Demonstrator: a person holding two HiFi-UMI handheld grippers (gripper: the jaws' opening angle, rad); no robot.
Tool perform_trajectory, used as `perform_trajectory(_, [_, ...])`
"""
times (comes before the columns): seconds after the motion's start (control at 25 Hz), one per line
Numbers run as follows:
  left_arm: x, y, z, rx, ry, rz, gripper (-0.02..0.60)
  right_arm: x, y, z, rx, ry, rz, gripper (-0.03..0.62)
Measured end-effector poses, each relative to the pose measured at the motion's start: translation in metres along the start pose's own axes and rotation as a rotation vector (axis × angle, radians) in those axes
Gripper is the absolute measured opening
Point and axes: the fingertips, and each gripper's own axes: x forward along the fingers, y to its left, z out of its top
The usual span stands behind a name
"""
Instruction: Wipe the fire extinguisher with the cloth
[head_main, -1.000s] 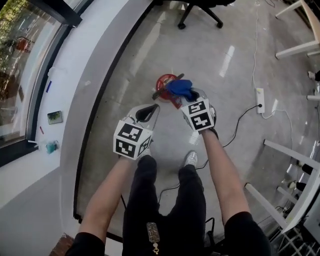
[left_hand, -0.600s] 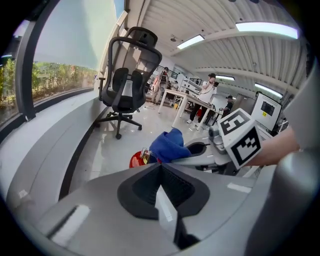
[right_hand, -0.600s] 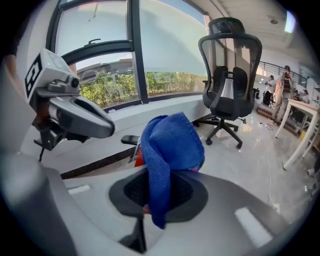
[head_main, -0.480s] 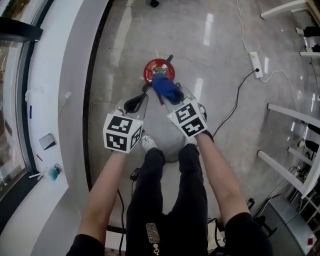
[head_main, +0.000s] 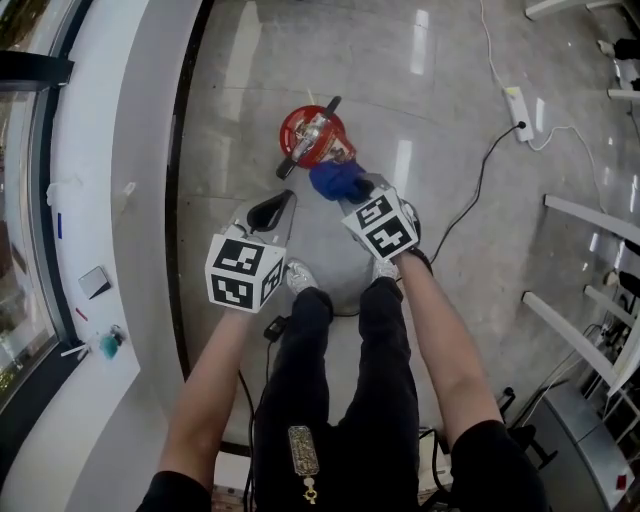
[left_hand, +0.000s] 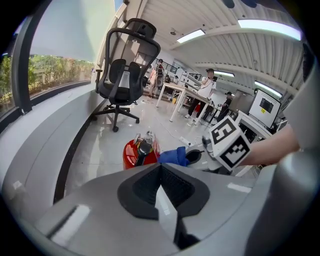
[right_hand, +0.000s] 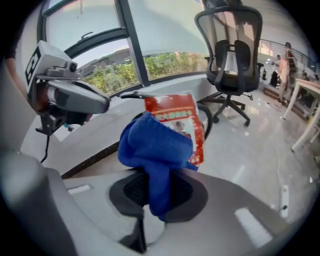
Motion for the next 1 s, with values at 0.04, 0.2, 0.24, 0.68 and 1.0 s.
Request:
perform_trajectory(0.04, [0.0,-0.002,-0.002,-0.002,0.002,0.001,0.006,0.001,-0.014,-0.002,0.026,0.001,-0.027,0.049])
perform_trajectory(0.2, [-0.002,-0.003,-0.005,-0.021,0.0,0.016,0.006,-0.001,-0.063,0.009,0.069,-0.019,-0.115,0.049])
perform_trajectory(0.24, [-0.003,-0.002,-0.005,-0.027,0.0,0.022,0.006,-0.002,-0.071,0.015,0.066,-0.023,-0.124,0.049])
perform_trajectory(0.68, [-0.016,0.008,0.012,-0.069,-0.033,0.072,0.006,-0.023,-0.051,0.123,-0.233,-0.101,-0.11,0.049])
perform_trajectory(1.0, [-0.038,0.025,0.012,-0.103,-0.062,0.094,0.006,-0.018,0.035,0.147,-0.454,-0.059,0.011,0.049])
